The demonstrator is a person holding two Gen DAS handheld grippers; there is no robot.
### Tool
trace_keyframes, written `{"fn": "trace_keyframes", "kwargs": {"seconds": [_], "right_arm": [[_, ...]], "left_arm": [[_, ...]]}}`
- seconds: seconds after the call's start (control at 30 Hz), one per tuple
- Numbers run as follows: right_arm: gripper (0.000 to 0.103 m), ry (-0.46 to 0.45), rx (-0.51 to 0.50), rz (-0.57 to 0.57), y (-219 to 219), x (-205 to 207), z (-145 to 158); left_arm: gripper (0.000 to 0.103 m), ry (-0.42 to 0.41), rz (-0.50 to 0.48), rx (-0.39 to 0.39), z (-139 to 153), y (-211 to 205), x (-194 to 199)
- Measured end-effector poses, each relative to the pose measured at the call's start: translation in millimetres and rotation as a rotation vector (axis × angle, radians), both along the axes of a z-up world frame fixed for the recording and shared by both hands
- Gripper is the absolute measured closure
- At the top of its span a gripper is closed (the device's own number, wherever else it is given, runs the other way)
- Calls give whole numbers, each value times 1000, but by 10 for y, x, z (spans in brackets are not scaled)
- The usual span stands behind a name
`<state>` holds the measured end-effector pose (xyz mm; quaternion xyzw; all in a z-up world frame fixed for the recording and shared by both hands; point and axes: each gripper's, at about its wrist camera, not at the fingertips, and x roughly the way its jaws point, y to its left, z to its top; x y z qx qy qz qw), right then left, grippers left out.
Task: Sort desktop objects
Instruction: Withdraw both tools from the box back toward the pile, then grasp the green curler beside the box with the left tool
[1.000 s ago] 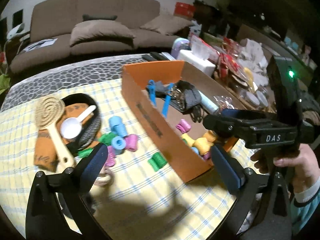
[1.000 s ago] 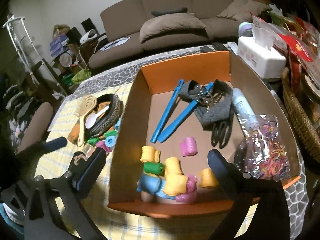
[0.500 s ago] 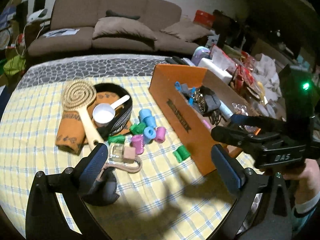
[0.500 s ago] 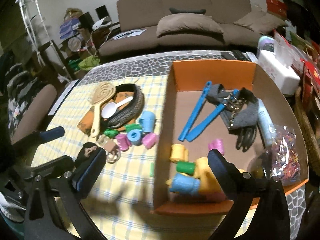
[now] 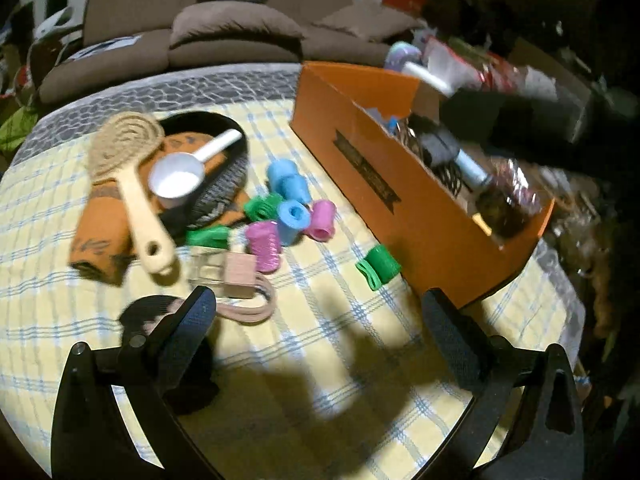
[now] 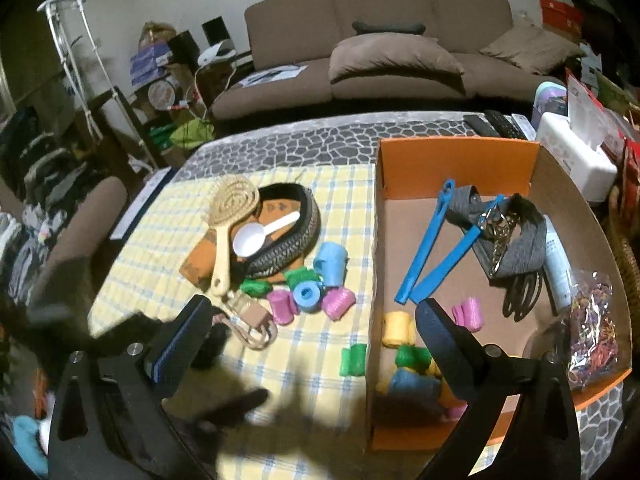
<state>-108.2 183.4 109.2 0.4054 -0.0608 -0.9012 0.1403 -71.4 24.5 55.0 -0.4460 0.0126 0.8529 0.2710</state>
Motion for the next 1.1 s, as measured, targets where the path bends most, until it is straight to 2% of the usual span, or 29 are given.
{"fn": "trace_keyframes", "kwargs": {"seconds": [0.17, 0.3, 0.4, 0.5, 0.57, 0.63, 0.93, 1.1], "right_arm": [[1, 9, -54, -28, 81, -22, 33], [1, 8, -65, -37, 128, -26, 34], [1, 5, -67, -37, 177, -27, 26], [1, 1, -81, -36, 238, -25, 19], [1, -2, -94, -37, 274, -22, 18], [1, -1, -105, -41, 323, -14, 21], [1, -2, -132, -61, 526, 16, 15], [1, -4, -126, -63, 583, 25, -6]], "left_arm": [[4, 0, -74, -16, -135, 209, -22], [19, 8, -160, -27, -221, 378, -67], [22, 15, -245, -20, -259, 493, -94], [33, -3, -312, -7, -298, 573, -164], [34, -8, -341, 3, -322, 592, -214], [42, -18, -369, 17, -343, 588, -263], [43, -15, -541, 49, -372, 614, -374], [43, 0, -633, 29, -352, 658, -378]]}}
